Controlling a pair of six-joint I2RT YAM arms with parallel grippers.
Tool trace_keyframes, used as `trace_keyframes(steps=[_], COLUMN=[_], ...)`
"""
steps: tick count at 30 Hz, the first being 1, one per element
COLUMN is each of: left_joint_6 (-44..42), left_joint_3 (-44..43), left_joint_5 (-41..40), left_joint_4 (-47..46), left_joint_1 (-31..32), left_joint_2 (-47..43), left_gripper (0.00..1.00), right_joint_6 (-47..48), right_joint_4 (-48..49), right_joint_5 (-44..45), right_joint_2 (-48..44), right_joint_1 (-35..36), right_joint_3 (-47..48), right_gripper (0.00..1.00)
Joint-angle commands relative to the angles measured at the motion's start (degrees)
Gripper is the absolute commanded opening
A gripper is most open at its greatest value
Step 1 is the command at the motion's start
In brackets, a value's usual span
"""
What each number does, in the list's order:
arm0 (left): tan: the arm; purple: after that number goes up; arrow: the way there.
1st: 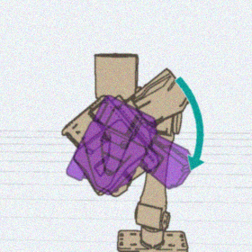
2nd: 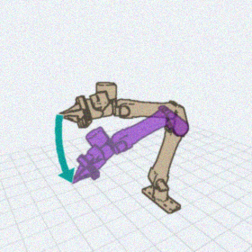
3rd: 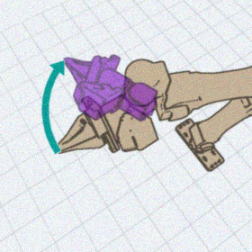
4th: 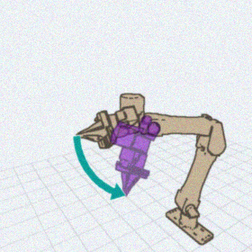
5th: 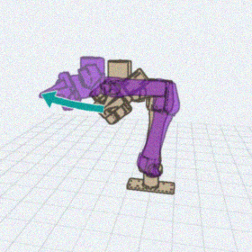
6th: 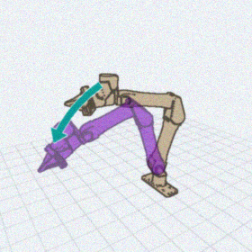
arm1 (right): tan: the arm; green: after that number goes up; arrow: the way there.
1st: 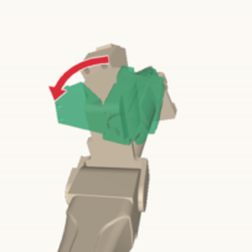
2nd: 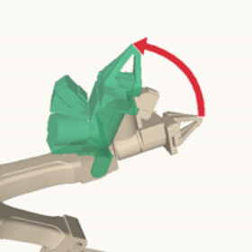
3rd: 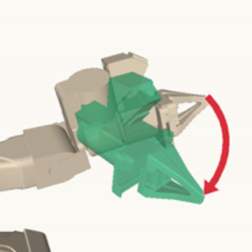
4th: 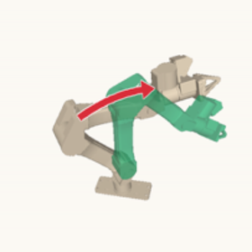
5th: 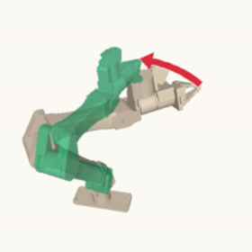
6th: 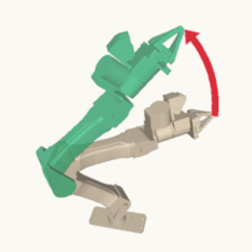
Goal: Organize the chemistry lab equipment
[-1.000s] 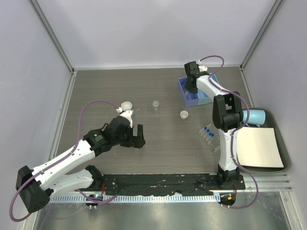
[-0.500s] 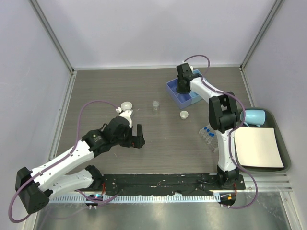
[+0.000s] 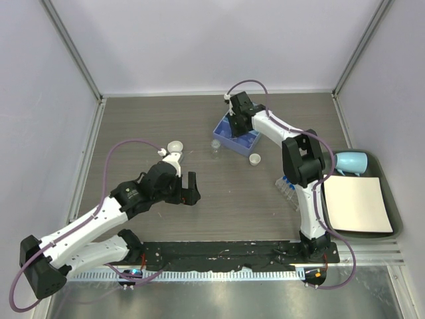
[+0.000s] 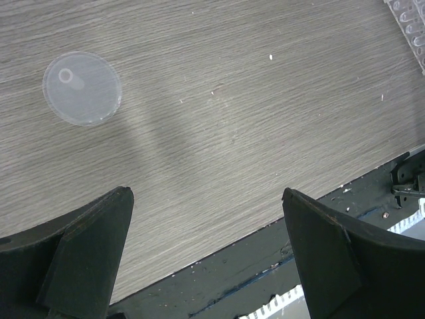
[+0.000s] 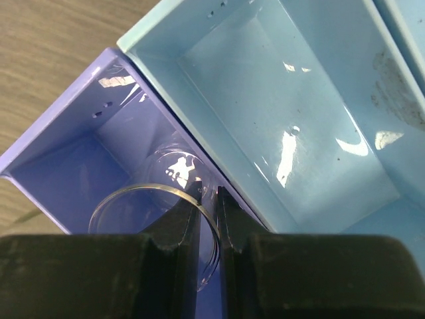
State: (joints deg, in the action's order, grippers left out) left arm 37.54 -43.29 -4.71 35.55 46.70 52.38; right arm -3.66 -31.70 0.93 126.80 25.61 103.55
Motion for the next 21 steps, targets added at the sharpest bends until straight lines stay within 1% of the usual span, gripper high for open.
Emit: trace_keyframes(steps=[1, 6, 7, 14, 21], left_joint_6=[0.9, 0.9, 0.8, 0.9, 0.6], left_joint_3=[0.0, -0.2, -0.3, 0.2, 0.6], left_joint_5=[0.1, 0.4, 0.5, 0.5, 0.2], left_joint_4=[-0.2, -1.0, -1.0, -1.0, -0.4], left_joint_1=[-0.2, -0.2, -0.2, -0.2, -0.2], left_joint_2=[-1.7, -1.0, -0.8, -1.5, -2.4], left_gripper=[1.0, 1.0, 1.0, 1.0, 1.0], right_joint_6=[1.4, -6.8, -9.8, -22.2, -29.0], right_joint_4=[-5.0, -5.8, -5.7, -4.5, -2.9], right_joint_5=[-1.7, -1.2, 0.7, 6.5, 13.3], right_joint_2=[-3.7, -3.6, -3.2, -1.7, -0.4], right_joint_1=[0.9, 1.0, 1.1, 2.3, 5.4], right_joint_3=[-0.7, 0.4, 0.4, 1.0, 1.8], right_gripper=[0.01, 0.01, 0.01, 0.01, 0.01])
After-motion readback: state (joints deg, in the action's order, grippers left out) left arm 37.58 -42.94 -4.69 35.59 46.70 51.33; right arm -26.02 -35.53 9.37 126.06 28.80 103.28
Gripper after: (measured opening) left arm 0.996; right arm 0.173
